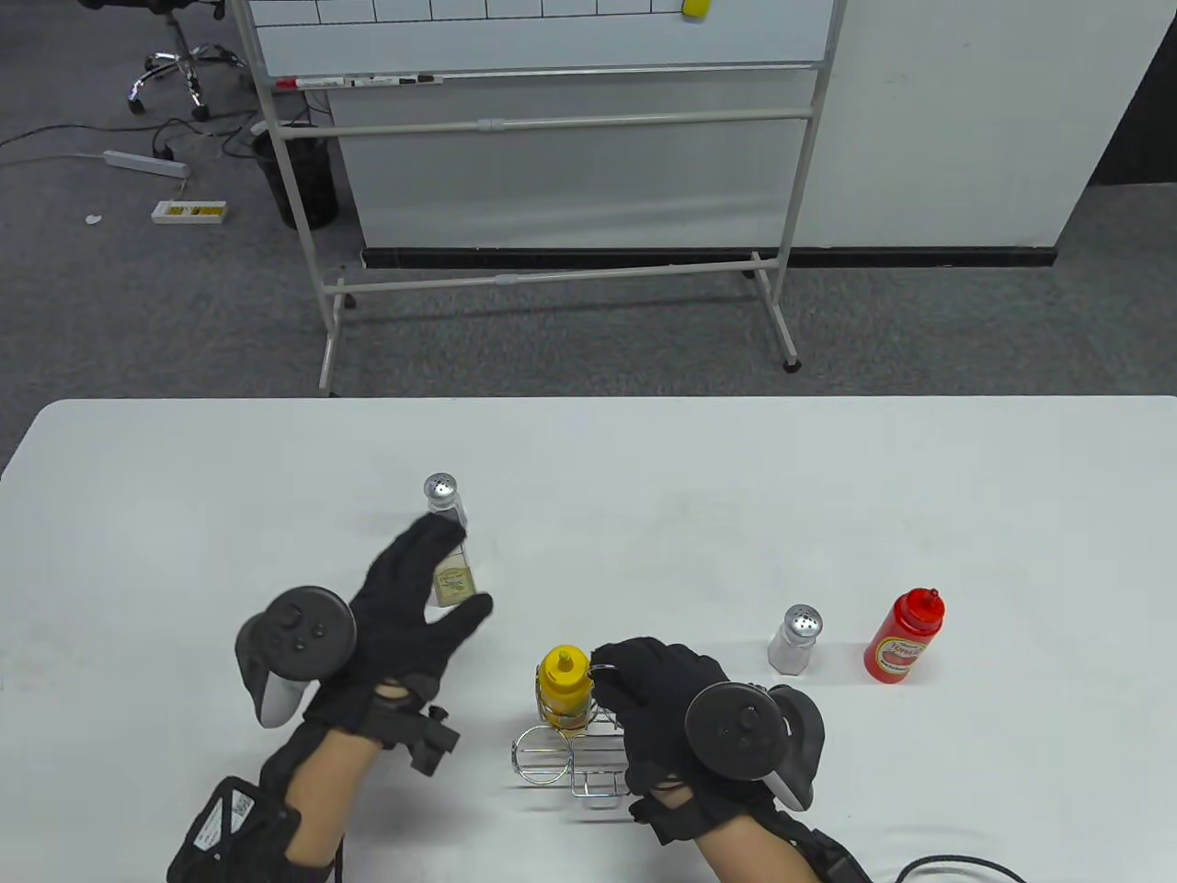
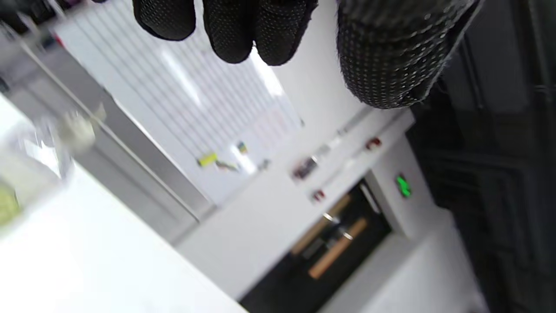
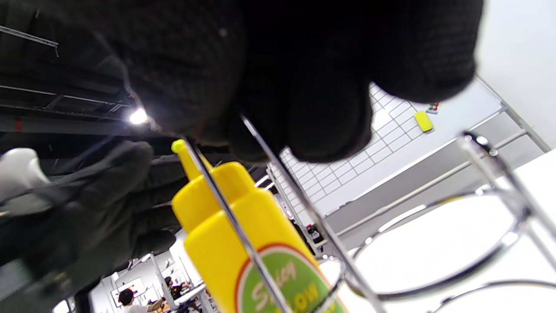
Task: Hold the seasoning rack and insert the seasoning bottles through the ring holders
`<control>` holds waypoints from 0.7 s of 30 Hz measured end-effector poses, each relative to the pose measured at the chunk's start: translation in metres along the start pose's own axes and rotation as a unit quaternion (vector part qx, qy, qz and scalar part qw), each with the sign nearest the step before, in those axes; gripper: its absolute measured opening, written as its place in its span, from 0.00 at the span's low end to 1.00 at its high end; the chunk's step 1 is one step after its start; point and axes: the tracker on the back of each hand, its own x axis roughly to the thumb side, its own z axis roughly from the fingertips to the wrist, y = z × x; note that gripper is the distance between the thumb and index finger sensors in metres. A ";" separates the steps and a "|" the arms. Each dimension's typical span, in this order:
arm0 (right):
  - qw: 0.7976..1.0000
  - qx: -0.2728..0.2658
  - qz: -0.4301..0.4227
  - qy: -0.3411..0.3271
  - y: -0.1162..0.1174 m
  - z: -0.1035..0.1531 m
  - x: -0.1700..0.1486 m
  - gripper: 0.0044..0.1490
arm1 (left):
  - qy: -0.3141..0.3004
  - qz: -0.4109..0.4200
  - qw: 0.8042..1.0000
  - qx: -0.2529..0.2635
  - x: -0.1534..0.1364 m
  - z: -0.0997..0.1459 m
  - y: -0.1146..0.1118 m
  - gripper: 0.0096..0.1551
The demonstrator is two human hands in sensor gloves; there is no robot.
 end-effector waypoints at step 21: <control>1.000 0.006 0.003 0.009 0.001 -0.002 -0.004 0.26 | 0.158 -0.070 0.984 -0.037 -0.099 -0.055 -0.048 0.32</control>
